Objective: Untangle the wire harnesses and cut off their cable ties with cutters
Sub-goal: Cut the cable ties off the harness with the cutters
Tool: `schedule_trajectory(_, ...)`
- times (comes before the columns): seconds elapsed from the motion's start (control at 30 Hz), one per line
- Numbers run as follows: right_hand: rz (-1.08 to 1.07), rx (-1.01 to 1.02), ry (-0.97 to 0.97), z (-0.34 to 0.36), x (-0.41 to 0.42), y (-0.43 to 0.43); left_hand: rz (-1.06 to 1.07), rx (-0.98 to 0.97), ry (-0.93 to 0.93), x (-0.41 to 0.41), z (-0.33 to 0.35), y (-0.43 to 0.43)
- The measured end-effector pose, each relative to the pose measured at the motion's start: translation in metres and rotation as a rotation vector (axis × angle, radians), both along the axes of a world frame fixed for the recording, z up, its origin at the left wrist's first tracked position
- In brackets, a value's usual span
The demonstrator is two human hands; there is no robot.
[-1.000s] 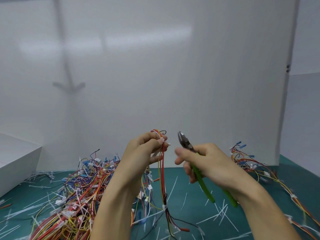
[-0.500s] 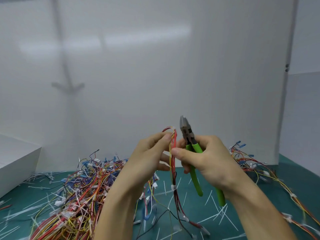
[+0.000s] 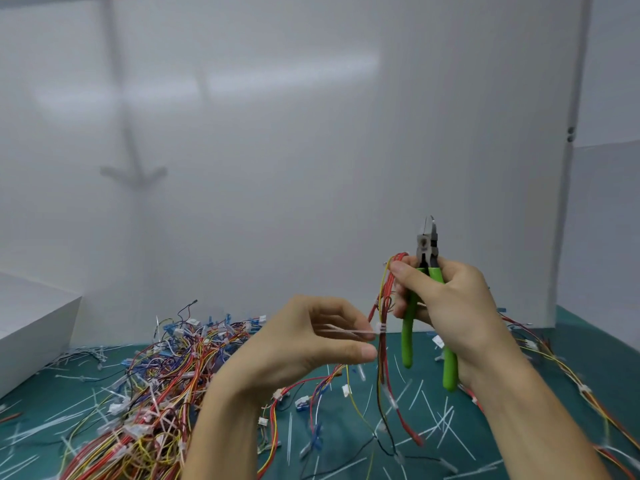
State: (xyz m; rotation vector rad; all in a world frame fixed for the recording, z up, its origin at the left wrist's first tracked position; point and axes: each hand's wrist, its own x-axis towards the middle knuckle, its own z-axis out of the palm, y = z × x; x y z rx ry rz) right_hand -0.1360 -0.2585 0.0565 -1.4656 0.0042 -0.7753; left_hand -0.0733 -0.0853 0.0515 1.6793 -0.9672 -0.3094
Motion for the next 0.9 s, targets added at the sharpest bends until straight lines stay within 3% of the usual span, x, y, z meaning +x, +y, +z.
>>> schedule_trajectory(0.07,0.003,0.034,0.0,-0.001,0.001,0.0,-0.002,-0.01,0.011,0.001,-0.003,-0.002)
schedule_trajectory(0.27,-0.003,0.186,0.01,-0.004,0.006,-0.003,0.018,-0.24,0.36,0.004,-0.003,-0.004)
schedule_trajectory(0.43,-0.022,0.259,0.032,-0.007,0.01,-0.002,0.069,-0.285,0.509,0.01,-0.003,-0.002)
schedule_trajectory(0.57,-0.027,0.252,0.048,-0.01,0.014,-0.001,0.057,-0.122,0.385,0.009,-0.004,-0.01)
schedule_trajectory(0.73,-0.028,0.195,0.111,-0.011,0.014,-0.006,0.223,-0.167,0.115,0.008,-0.006,-0.015)
schedule_trajectory(0.9,-0.044,-0.087,0.196,-0.006,0.006,-0.012,0.5,-0.212,-0.096,0.01,-0.003,-0.009)
